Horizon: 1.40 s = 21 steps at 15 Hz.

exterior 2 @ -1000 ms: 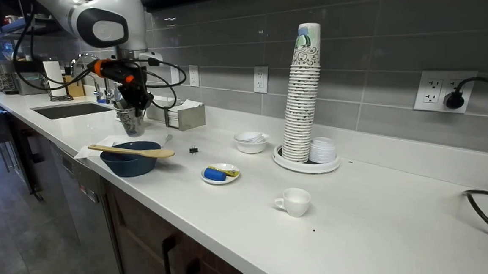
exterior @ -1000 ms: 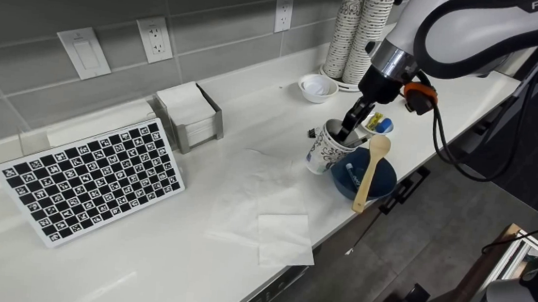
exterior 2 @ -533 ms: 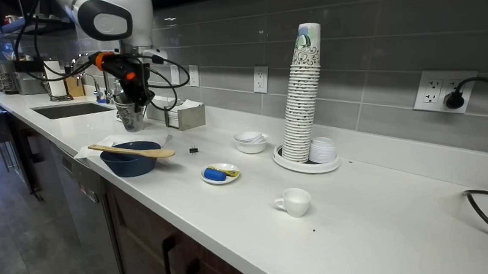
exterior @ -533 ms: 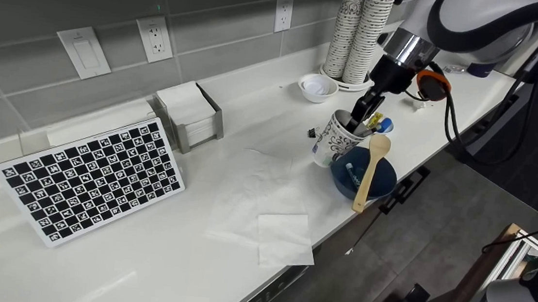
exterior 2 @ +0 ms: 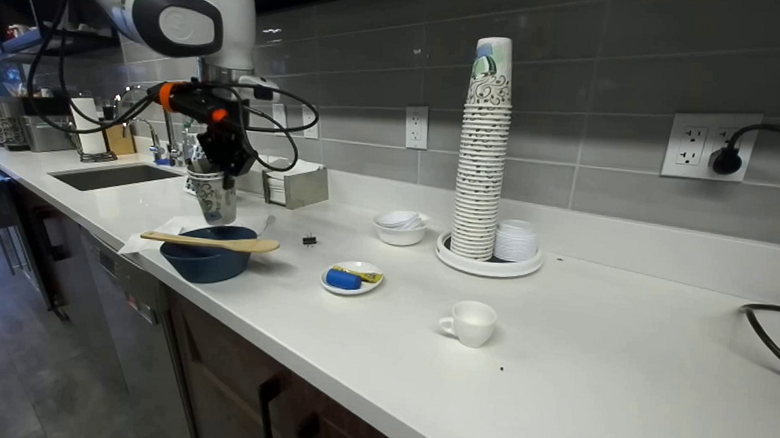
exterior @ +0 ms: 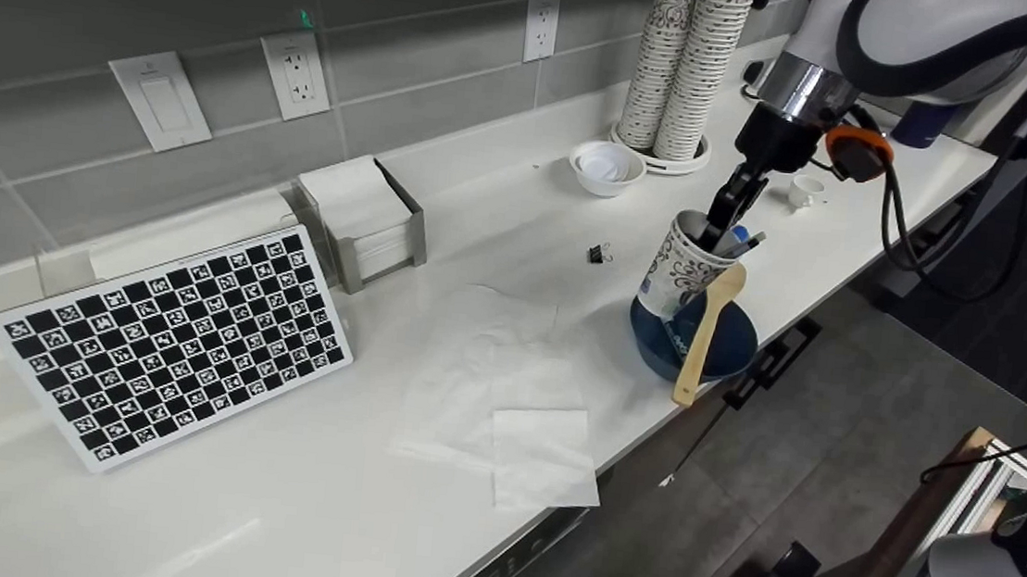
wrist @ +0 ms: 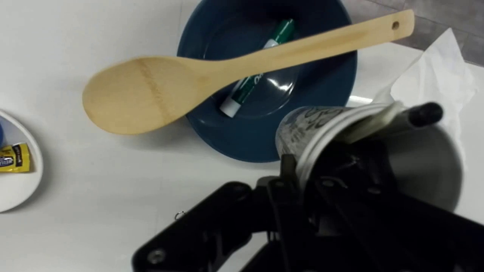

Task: Put the coffee cup onto the blue bowl

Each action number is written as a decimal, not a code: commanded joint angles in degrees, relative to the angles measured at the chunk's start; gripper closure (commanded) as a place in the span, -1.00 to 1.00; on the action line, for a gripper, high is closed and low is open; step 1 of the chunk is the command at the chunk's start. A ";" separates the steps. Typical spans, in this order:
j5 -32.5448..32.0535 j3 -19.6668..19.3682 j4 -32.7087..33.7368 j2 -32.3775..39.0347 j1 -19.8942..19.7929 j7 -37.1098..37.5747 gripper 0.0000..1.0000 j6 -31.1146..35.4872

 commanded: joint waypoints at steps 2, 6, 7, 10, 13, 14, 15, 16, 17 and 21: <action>-2.42 0.47 -0.33 0.15 -0.06 0.65 0.97 -1.89; -3.19 1.04 -0.57 1.28 0.05 1.18 0.97 -1.21; -3.58 1.20 -0.61 1.61 0.03 1.41 0.97 -1.26; -4.02 1.62 -0.70 2.58 0.12 1.69 0.97 -0.79; -4.57 2.25 -0.97 3.60 0.24 2.96 0.97 0.68; -4.68 2.49 -1.04 3.99 0.27 3.56 0.97 1.34; -4.71 2.71 -1.05 4.41 0.34 4.00 0.97 1.78; -4.86 2.99 -1.09 4.84 0.43 4.59 0.97 2.32; -4.93 3.24 -1.18 5.16 0.47 5.10 0.97 2.97; -5.76 4.20 -1.12 6.83 0.83 7.28 0.97 6.13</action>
